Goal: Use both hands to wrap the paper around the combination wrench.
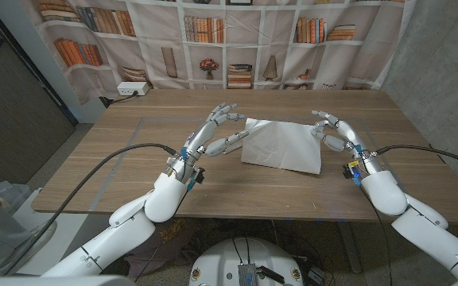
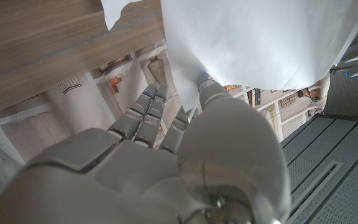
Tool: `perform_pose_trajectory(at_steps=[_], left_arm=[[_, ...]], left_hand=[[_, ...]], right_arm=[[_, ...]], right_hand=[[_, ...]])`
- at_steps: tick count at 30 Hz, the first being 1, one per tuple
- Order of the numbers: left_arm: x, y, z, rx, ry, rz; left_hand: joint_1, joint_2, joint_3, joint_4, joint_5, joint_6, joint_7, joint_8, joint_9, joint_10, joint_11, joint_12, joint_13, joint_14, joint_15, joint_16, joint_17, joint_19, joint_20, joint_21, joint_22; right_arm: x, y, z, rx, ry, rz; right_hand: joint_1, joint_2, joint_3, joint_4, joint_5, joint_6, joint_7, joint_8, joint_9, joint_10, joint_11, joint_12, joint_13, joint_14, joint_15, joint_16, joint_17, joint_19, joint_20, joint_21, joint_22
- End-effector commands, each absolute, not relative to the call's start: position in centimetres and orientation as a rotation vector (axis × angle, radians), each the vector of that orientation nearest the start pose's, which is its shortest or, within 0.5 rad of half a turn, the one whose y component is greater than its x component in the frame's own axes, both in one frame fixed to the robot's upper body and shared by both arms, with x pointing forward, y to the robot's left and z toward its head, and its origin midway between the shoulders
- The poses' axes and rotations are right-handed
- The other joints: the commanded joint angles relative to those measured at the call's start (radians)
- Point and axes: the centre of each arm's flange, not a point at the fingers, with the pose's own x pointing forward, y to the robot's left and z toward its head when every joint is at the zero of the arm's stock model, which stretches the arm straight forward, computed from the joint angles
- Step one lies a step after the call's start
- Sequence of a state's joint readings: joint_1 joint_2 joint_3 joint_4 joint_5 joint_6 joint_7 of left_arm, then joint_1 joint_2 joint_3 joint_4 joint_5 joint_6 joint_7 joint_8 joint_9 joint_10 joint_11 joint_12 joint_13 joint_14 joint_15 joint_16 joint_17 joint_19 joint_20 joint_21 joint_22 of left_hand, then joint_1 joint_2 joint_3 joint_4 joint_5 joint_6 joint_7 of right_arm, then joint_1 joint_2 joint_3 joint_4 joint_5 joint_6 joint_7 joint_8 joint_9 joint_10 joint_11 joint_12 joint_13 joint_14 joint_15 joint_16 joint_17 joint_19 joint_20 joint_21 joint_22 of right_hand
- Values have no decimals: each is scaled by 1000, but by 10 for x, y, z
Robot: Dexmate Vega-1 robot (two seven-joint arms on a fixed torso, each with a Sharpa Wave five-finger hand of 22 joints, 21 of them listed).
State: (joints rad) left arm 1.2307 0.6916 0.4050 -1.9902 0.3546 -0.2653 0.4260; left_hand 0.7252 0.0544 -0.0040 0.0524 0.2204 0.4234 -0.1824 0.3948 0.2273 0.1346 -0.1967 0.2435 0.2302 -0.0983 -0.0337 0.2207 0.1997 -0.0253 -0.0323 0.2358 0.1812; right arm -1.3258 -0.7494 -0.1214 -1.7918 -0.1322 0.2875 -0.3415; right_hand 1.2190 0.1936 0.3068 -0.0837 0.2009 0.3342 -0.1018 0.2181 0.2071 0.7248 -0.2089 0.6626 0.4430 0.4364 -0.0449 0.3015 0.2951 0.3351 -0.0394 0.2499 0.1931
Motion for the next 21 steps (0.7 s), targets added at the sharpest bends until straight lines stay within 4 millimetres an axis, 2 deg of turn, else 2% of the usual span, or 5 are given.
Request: perform_pose_trajectory(at_steps=[1,6,12,17,21], left_arm=[[477,163,-47,755,-1055,-92],[481,161,-48,759,-1040,-101],[487,160,-48,782,-1025,-104],[487,153,-49,843,-1032,-86],[494,151,-50,841,-1010,-100]], left_hand=[[4,4,-6,3,5,3,-7,-1,3,0,2,-2,4,8,-75,-3,2,4,-14,-1,3],[4,6,-7,4,5,-1,-4,-2,3,4,3,-1,4,16,-88,-2,2,8,-15,-2,3],[6,7,-10,2,6,-1,1,-3,2,11,5,0,5,18,-111,-8,-1,23,-56,-2,1],[9,11,-10,1,6,-1,-4,-2,3,25,4,5,5,49,-106,-1,-3,44,-33,1,-1],[11,12,-10,0,7,-3,-4,-2,3,26,5,5,6,58,-98,0,-4,48,-27,0,-1]], right_arm=[[540,-337,-46,-750,-790,-143],[549,-338,-43,-755,-783,-165],[563,-334,-48,-760,-745,-209],[567,-328,-57,-789,-738,-239],[568,-325,-61,-791,-747,-268]], right_hand=[[-3,0,4,-1,0,9,3,0,3,9,-3,59,116,6,-184,8,4,2,-59,2,5],[-2,0,5,-1,0,13,2,1,3,9,-2,61,119,10,-185,10,7,4,-59,3,6],[-2,0,7,-1,0,24,3,4,3,9,-2,63,123,14,-184,12,9,7,-58,5,6],[0,-3,10,-3,1,15,9,0,3,13,-2,67,127,19,-186,14,11,9,-54,6,6],[0,-4,11,-4,2,21,15,1,4,15,-1,69,129,22,-185,14,12,11,-52,7,6]])
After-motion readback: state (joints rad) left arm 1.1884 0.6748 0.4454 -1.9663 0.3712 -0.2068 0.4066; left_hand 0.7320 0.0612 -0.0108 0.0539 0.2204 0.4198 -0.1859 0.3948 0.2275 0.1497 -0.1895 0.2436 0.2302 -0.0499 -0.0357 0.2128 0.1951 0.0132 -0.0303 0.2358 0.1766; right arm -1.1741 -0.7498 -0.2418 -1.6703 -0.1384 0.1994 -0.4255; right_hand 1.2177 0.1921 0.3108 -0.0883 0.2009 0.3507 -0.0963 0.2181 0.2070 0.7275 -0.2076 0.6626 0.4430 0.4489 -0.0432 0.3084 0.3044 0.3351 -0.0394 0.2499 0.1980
